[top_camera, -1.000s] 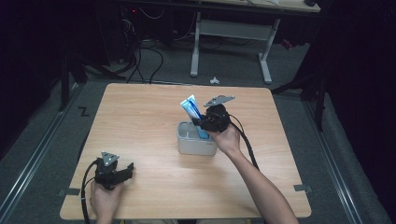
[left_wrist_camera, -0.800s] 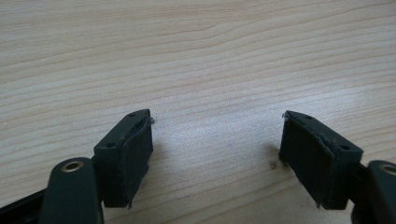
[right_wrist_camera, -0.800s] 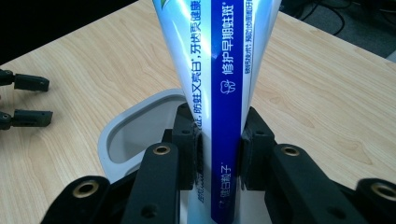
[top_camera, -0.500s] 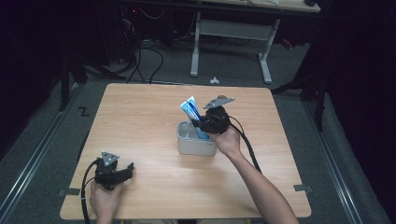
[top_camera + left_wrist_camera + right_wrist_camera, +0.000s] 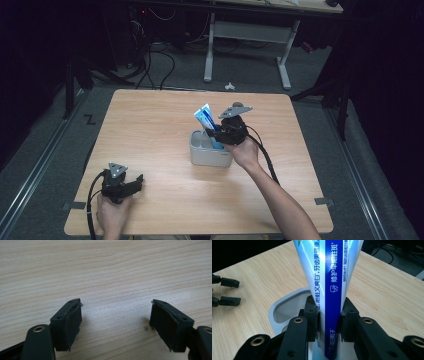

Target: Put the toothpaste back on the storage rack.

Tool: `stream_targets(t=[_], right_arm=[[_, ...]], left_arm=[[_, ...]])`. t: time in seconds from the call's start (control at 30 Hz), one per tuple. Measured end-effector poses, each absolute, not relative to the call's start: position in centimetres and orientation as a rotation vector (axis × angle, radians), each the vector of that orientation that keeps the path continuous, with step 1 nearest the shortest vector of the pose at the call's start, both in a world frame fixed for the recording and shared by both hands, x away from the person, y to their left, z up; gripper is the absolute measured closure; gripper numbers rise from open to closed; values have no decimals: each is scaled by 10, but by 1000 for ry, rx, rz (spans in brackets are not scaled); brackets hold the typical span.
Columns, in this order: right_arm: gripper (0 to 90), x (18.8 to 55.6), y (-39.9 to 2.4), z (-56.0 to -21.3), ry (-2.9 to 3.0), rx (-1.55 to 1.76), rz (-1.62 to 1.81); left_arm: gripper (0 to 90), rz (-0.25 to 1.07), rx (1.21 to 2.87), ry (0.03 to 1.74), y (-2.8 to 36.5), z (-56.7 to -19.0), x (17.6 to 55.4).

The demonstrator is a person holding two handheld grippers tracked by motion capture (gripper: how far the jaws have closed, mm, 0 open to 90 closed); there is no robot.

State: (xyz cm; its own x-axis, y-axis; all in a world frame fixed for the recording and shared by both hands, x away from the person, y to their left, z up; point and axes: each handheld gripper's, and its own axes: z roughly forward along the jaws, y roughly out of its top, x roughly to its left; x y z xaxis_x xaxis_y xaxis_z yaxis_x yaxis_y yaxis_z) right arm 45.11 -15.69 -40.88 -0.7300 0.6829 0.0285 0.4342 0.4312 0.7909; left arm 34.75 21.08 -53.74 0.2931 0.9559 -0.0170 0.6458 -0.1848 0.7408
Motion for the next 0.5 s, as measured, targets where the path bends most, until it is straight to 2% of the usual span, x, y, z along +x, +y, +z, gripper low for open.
stream_targets(t=[0.5], right_arm=[[718,448,-159,-420,2415,960,1138]], left_arm=[[259,613,1917,1428,211,-537,347]])
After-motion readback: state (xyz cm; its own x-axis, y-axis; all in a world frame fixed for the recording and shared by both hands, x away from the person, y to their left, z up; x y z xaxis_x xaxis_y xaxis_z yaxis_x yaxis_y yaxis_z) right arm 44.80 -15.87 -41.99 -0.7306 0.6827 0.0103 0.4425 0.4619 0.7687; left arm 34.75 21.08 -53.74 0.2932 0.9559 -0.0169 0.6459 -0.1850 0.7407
